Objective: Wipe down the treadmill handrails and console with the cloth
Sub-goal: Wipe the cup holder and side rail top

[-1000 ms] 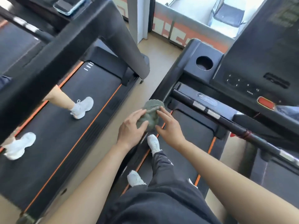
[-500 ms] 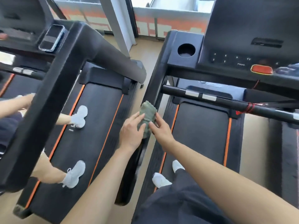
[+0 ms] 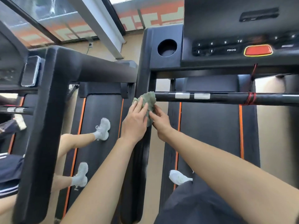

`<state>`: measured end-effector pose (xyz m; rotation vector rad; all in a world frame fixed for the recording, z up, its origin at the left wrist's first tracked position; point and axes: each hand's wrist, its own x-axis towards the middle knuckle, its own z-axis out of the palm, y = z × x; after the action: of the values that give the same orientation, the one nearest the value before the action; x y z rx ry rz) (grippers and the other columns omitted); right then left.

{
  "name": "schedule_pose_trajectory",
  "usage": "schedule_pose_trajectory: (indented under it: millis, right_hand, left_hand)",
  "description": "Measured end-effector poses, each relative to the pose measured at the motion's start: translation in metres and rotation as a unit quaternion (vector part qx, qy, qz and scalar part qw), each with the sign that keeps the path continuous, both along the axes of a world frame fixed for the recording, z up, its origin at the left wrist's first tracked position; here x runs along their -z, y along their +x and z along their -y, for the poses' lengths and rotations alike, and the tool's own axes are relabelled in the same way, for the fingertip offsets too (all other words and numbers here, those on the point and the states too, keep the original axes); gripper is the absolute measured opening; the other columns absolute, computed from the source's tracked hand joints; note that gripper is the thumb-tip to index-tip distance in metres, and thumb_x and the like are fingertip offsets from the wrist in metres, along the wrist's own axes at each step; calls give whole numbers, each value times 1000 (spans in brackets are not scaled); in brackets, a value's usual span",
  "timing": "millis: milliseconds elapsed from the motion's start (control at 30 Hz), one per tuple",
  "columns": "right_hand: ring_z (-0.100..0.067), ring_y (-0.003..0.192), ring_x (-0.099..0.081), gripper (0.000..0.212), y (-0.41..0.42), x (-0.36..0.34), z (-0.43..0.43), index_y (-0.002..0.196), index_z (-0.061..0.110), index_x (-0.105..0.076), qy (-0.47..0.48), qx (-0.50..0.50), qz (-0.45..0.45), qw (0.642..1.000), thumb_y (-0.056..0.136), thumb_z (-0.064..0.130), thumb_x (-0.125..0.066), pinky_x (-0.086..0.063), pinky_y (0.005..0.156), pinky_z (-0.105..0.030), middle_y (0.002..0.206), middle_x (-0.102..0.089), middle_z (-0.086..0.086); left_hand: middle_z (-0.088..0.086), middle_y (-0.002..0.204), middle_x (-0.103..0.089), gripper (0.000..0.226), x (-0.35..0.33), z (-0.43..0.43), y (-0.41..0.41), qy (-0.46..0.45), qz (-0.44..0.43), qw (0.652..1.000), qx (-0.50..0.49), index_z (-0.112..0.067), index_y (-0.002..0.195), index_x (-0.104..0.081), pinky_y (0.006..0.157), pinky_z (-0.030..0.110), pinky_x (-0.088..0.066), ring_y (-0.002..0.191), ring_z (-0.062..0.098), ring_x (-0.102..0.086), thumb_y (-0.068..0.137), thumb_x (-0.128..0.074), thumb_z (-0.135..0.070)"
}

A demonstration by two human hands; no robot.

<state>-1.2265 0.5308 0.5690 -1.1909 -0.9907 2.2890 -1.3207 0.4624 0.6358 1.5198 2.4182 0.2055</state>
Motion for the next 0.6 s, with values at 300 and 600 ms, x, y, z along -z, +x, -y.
schedule_pose_trajectory:
  millis: [300, 600]
  right_hand:
    - [-10, 133, -52, 64, 10, 7, 0, 154, 22, -38, -7, -52, -15, 999, 97, 25, -66, -46, 110, -36, 147, -54, 7]
    - [6, 110, -60, 56, 41, -6, 56, 152, 20, -40, -3, -82, -18, 996, 100, 18, -61, -53, 87, -16, 123, -61, 22]
  left_hand:
    - [-6, 163, -35, 52, -1, 9, 6, 18, -30, 999, -31, -27, 145, -55, 92, 45, -56, 141, 22, -38, 95, -69, -24]
    - [-11, 163, -34, 53, 3, 76, 28, 30, -15, 997, -65, -35, 145, -54, 86, 43, -56, 135, 20, -43, 94, -69, -29]
